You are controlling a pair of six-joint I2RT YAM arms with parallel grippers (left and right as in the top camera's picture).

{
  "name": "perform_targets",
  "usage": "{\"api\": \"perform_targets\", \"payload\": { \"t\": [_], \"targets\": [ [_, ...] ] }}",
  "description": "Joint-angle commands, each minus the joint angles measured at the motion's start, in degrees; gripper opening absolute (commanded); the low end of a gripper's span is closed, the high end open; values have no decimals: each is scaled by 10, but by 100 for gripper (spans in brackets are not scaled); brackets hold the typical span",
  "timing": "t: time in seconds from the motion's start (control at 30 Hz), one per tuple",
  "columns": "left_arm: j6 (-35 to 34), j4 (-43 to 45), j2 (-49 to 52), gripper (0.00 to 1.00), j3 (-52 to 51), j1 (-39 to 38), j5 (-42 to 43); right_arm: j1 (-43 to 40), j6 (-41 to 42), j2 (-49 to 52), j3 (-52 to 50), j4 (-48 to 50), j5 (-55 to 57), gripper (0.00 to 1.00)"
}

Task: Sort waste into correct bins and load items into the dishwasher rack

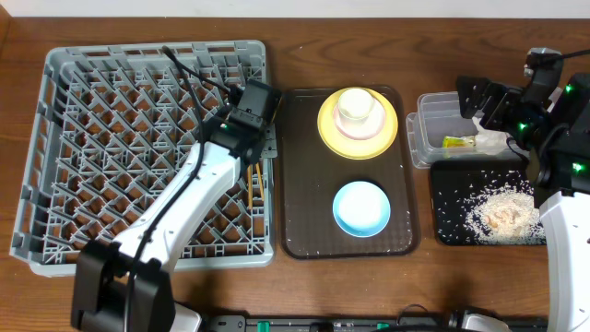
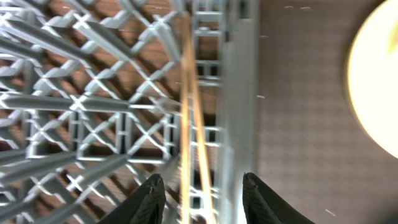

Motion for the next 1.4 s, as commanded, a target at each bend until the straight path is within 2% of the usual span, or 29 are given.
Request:
{"api": "perform_targets", "payload": {
  "t": [0.0,0.3,0.33,0.43,0.53,0.63,0.73,0.8,0.83,0.93,1.17,1.37],
  "targets": [
    [6,-14,-34,43,16,2,86,-3,-9,0,0,-1,-7,99],
    [12,-160,-5,34,210,2,242,-3,-9,0,0,-1,-7,99],
    [15,-172,1,31,230,2,257,-3,-9,0,0,-1,-7,99],
    [19,-171,22,15,279,-3,281,-3,-9,0,0,-1,-7,99],
    [19,-122,35,6,289,-21,281,-3,-9,0,0,-1,-7,99],
    [19,-60,54,6,289,-57,278,-3,-9,0,0,-1,-7,99],
    [19,-4,86,10,289,-97,238,-3,-9,0,0,-1,-7,99],
    [19,25,112,17,289,-120,199,-3,-9,0,0,-1,-7,99],
    [19,40,126,25,289,-130,184,-3,-9,0,0,-1,-7,99],
    [21,85,171,28,289,-149,162,-3,-9,0,0,-1,-7,99],
    [44,143,251,29,289,-156,104,-3,-9,0,0,-1,-7,99],
    [45,156,284,29,289,-156,103,-3,-9,0,0,-1,-7,99]
  ]
}}
